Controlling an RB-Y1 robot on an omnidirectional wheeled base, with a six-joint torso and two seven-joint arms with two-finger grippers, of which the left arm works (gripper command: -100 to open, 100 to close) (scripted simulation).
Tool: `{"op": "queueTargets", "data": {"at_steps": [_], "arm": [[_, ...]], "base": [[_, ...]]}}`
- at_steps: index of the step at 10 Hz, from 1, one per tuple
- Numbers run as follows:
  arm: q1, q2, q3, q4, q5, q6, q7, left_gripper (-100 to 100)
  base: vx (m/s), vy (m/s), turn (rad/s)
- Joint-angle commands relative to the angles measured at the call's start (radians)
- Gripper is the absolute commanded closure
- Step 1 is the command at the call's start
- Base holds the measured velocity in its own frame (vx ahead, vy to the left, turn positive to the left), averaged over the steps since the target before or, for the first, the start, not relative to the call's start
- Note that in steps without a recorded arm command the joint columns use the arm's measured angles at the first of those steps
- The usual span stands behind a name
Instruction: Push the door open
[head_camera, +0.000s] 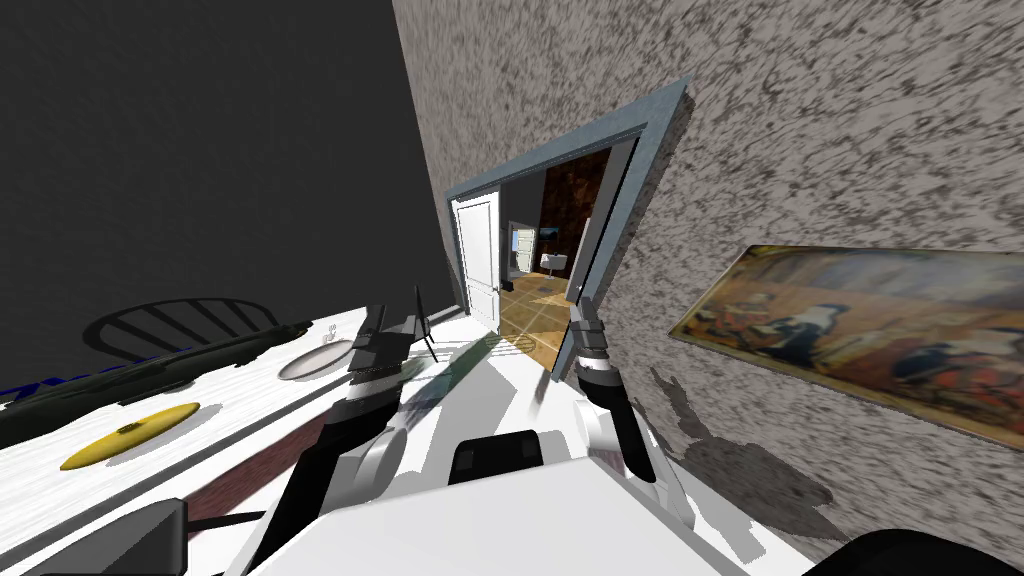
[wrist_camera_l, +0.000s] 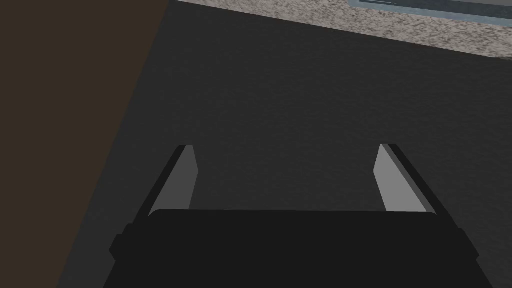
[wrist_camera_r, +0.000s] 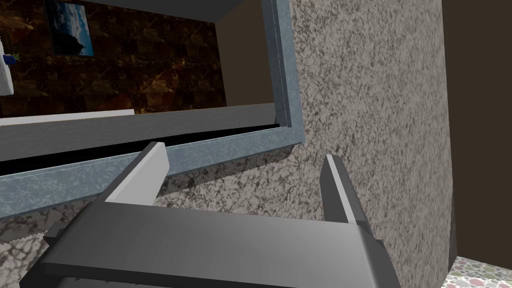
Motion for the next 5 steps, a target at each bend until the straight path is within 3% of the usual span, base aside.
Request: {"op": "queueTargets", "data": {"at_steps": [1, 2, 5], "arm": [[-0.012, 0.011, -0.005, 0.029, -0.005, -0.009, -0.019, -100], [-0.012, 0.011, -0.005, 0.029, -0.005, -0.009, -0.019, -100], [-0.037, 0.031, -0.016, 0.088, -0.016, -0.029, -0.058, -100]], "base": [[0.068, 0.015, -0.001], [0.087, 0.009, -0.013], [0.118, 0.017, -0.005]]}}
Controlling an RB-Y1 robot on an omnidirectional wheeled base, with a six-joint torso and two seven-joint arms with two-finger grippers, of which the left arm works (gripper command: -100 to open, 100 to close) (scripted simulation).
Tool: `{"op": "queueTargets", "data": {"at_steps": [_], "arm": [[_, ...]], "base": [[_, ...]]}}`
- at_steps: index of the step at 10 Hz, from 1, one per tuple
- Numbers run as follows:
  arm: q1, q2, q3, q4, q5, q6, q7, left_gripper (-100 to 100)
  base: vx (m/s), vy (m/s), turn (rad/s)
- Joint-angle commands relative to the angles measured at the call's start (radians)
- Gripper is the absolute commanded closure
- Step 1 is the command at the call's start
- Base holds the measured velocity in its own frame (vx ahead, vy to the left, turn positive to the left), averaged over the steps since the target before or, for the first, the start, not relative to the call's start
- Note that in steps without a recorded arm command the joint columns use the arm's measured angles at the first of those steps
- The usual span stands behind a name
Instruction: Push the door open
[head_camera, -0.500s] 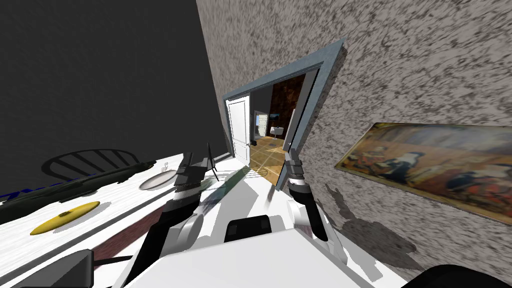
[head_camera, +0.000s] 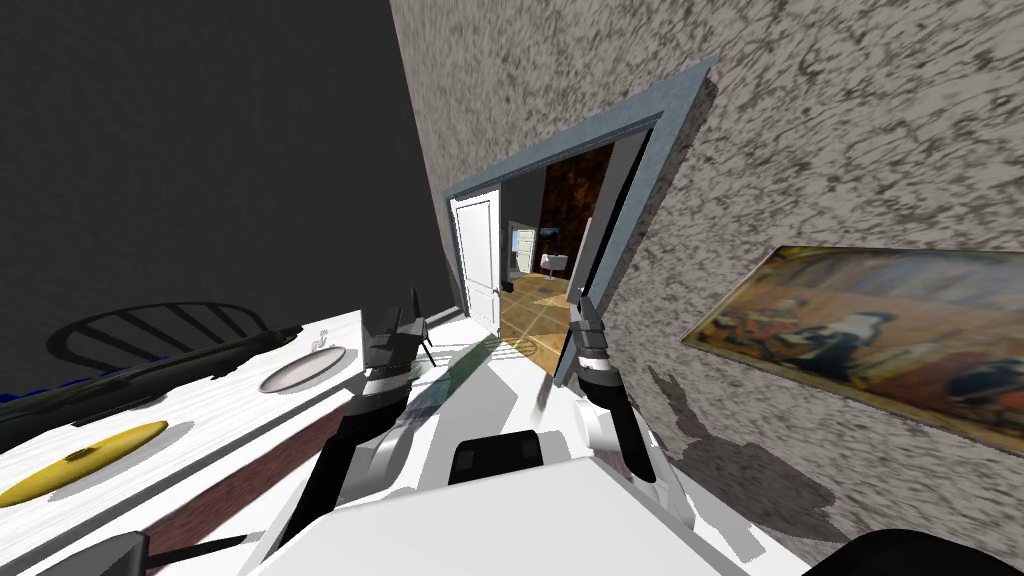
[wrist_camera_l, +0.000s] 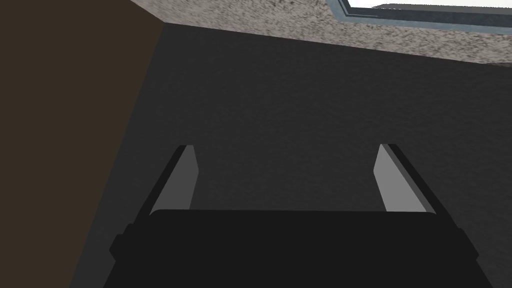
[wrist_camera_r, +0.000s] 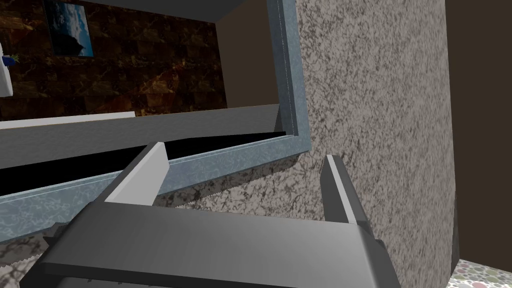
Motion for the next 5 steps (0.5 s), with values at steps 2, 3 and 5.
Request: {"op": "queueTargets", "data": {"at_steps": [2, 3, 5], "arm": [[-0.023, 0.016, -0.008, 0.055, -0.009, -0.018, -0.036, -100], [-0.029, 0.019, -0.011, 0.069, -0.011, -0.023, -0.045, -100], [-0.042, 0.027, -0.016, 0.098, -0.017, -0.032, -0.064, -100]], "base": [[0.134, 0.019, -0.008], [0.093, 0.024, -0.004], [0.083, 0.009, -0.006]]}}
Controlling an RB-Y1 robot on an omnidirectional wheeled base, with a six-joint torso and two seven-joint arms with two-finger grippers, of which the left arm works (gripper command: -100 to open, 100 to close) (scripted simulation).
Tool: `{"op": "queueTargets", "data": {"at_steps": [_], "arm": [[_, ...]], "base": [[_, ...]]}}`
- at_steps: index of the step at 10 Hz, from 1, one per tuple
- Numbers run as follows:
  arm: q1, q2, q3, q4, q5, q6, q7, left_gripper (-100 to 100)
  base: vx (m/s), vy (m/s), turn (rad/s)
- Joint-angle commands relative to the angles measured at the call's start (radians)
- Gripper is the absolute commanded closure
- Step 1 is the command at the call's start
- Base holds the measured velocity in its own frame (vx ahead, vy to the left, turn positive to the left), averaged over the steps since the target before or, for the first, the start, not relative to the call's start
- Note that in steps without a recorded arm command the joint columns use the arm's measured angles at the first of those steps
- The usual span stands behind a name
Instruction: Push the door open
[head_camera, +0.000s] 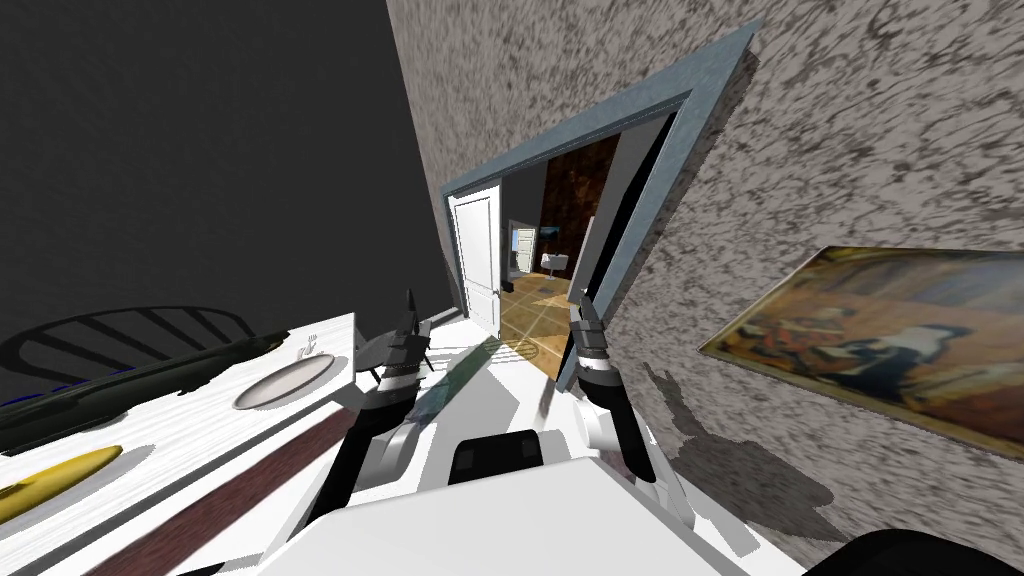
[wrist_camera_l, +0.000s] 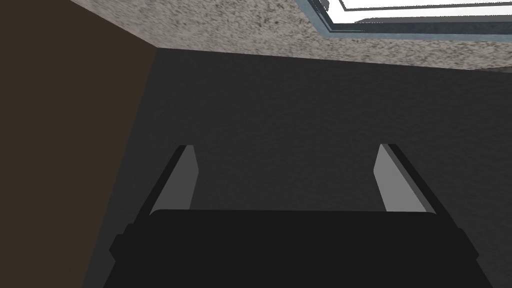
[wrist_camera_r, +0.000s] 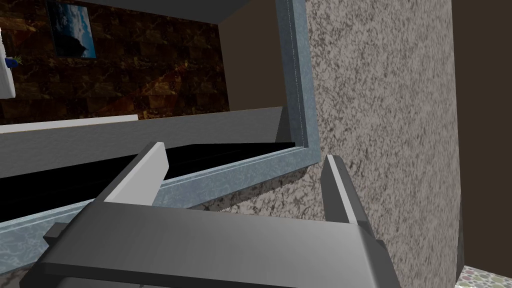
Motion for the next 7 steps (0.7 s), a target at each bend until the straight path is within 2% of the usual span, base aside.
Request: {"op": "queueTargets", "data": {"at_steps": [1, 4, 5, 7], "arm": [[-0.019, 0.009, -0.009, 0.042, -0.009, -0.012, -0.03, -100], [-0.042, 0.02, -0.019, 0.096, -0.018, -0.03, -0.066, -100], [-0.058, 0.028, -0.025, 0.134, -0.025, -0.042, -0.09, -100], [-0.076, 0.035, -0.033, 0.176, -0.032, -0.056, -0.118, -100]], "base": [[0.108, 0.023, -0.007], [0.114, 0.018, -0.007], [0.124, 0.031, -0.01], [0.126, 0.026, -0.01]]}}
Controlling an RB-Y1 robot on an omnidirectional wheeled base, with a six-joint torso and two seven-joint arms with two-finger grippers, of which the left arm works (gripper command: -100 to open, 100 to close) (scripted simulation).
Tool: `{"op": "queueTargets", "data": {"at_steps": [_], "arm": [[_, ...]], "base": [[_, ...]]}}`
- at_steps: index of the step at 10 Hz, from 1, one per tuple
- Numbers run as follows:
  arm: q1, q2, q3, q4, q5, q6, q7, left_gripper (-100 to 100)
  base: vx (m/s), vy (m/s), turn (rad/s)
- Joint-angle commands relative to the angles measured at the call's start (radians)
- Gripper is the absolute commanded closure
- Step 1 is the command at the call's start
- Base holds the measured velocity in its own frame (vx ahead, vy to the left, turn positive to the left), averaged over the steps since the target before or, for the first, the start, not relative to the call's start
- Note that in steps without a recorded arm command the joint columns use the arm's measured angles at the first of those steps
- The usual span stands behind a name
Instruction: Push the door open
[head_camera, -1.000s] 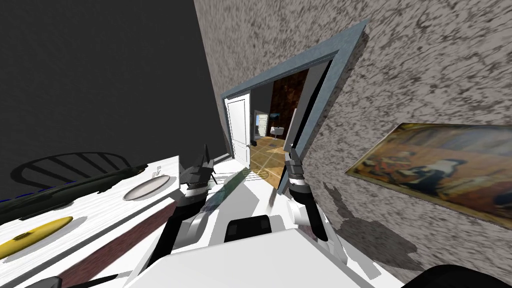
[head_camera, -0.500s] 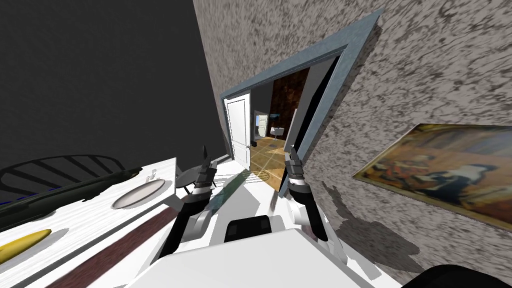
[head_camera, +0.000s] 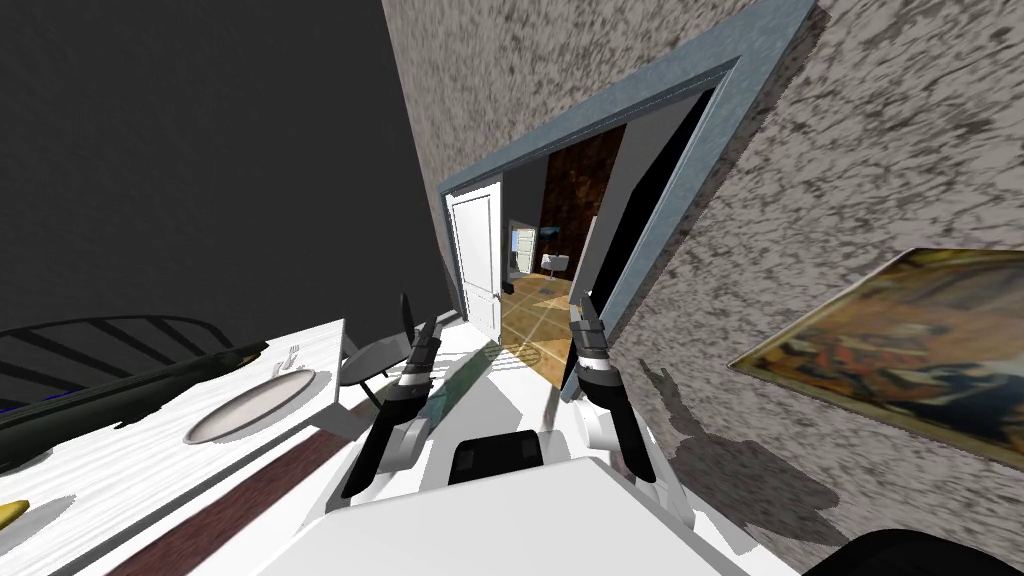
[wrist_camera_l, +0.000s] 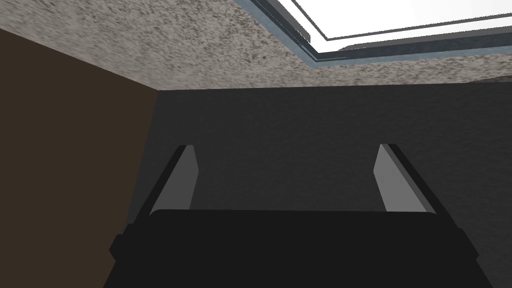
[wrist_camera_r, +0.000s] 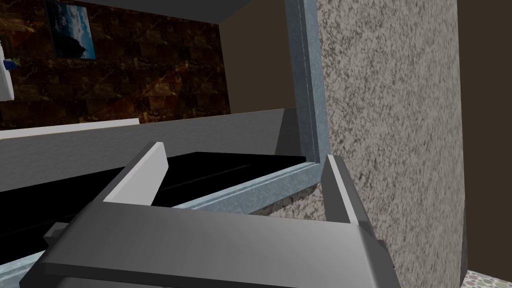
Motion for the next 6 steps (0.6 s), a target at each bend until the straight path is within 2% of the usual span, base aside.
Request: {"op": "queueTargets", "data": {"at_steps": [1, 6], "arm": [[-0.014, 0.003, -0.01, 0.039, -0.008, -0.015, -0.027, -100], [-0.06, 0.02, -0.03, 0.149, -0.028, -0.051, -0.099, -100]], "base": [[0.106, 0.019, -0.008], [0.091, 0.017, -0.008]]}}
